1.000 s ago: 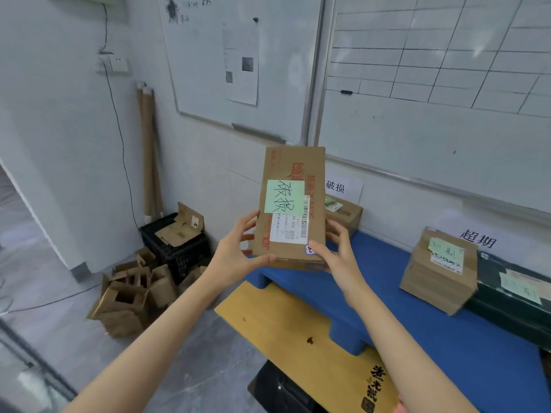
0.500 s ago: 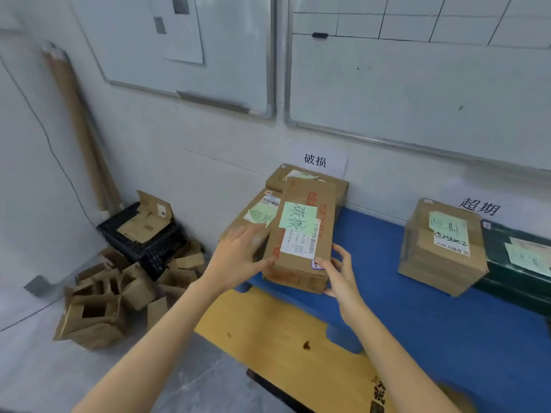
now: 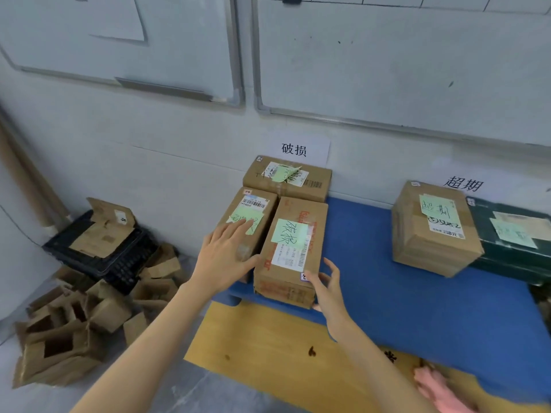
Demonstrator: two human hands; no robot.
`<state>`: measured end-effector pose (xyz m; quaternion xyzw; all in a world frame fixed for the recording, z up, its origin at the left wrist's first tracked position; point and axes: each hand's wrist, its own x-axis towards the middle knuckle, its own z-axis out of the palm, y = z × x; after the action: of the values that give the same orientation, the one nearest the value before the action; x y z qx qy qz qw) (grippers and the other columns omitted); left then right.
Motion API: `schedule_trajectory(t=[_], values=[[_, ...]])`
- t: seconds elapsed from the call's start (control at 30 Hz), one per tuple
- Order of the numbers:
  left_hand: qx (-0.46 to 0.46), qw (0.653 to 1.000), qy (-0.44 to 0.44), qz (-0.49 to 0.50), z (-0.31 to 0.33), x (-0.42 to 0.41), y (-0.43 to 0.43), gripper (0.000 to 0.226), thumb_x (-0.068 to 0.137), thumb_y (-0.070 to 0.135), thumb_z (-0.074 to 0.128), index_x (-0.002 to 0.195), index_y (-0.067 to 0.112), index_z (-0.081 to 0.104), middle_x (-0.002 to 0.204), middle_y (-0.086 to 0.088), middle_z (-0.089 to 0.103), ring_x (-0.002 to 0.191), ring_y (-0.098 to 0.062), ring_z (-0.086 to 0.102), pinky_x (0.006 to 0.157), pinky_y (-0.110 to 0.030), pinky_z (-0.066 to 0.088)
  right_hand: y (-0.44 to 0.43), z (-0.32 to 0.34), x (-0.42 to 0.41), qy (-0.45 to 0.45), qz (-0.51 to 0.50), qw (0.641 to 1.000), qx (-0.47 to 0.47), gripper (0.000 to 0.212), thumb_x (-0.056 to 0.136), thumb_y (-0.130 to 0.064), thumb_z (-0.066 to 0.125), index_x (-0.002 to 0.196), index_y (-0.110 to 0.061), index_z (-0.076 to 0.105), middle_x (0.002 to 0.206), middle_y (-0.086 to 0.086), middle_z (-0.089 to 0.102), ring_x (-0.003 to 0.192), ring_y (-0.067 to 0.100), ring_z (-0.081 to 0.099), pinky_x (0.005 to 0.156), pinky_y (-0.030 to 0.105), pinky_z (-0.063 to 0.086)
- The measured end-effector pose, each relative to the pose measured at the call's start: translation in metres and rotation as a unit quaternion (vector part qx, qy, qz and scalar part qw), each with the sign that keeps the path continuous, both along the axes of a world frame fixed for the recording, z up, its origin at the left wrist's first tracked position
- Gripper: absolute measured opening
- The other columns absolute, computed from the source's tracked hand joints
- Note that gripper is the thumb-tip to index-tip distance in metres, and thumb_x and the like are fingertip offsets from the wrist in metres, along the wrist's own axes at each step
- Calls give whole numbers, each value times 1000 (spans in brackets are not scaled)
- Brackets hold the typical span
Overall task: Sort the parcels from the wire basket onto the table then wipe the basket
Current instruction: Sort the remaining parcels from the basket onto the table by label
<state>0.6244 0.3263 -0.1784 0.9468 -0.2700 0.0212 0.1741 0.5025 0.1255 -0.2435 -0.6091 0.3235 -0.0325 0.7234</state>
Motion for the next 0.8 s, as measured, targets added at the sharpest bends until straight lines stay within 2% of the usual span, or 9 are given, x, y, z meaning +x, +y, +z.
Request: schedule_trajectory(t=[0.1,0.2,0.27,0.4,0.5,0.57,0.67,0.73,0.8], values=[[-5,1000,7,-14,-4,11,3,88,75,73,28,153,32,31,157,6,36,143,-19,29,113,-39,24,2,-2,7,-3,0,1000,-19,61,92,-32,68,139,-44,31,129,-10,55,116,11,56,85,34,53],[-13,1000,9,-26,-6,20,6,89,75,74,27,152,31,33,156,6,36,143,-18,29,113,-39,25,4,-7,12,-3,5,999,-34,57,92,-33,67,136,-46,33,127,-14,54,120,12,54,94,39,51],[-18,999,7,-35,-6,24,7,88,75,73,27,152,30,34,156,6,37,143,-18,29,113,-38,25,5,-9,14,-8,7,999,-45,55,94,-32,66,135,-47,34,126,-14,54,119,11,54,89,35,52],[-29,998,8,-49,-6,32,10,88,74,73,29,150,29,38,155,6,39,142,-18,31,112,-40,26,7,-12,18,-6,10,998,-59,55,94,-28,66,133,-49,33,124,-13,54,116,10,55,88,39,56],[-38,998,8,-56,-5,37,10,86,75,73,32,149,30,39,155,8,39,142,-18,31,113,-41,26,7,-9,22,-2,20,997,-76,58,94,-25,67,132,-49,31,123,-14,53,112,8,54,75,29,53],[-35,997,8,-61,-3,39,9,85,75,74,31,148,32,40,154,9,40,140,-19,34,113,-40,26,7,-6,23,1,27,996,-89,60,93,-21,67,131,-48,29,124,-13,51,115,9,53,75,26,50],[-33,997,2,-72,1,42,5,84,75,75,31,147,32,43,152,9,43,138,-20,36,111,-41,28,5,0,23,1,42,989,-140,66,91,-19,70,135,-45,27,137,-4,46,126,15,48,92,36,53],[-33,996,-3,-83,4,43,0,83,75,74,33,146,33,43,152,9,43,138,-20,37,111,-41,29,0,8,22,1,51,980,-192,70,90,-21,72,140,-38,27,147,-1,39,136,17,39,107,38,44],[-31,995,-13,-99,8,42,-7,80,76,72,34,146,33,43,152,10,43,139,-19,36,111,-41,28,-5,19,19,4,54,971,-231,73,90,-27,72,148,-30,29,154,-1,32,142,16,31,114,36,34]])
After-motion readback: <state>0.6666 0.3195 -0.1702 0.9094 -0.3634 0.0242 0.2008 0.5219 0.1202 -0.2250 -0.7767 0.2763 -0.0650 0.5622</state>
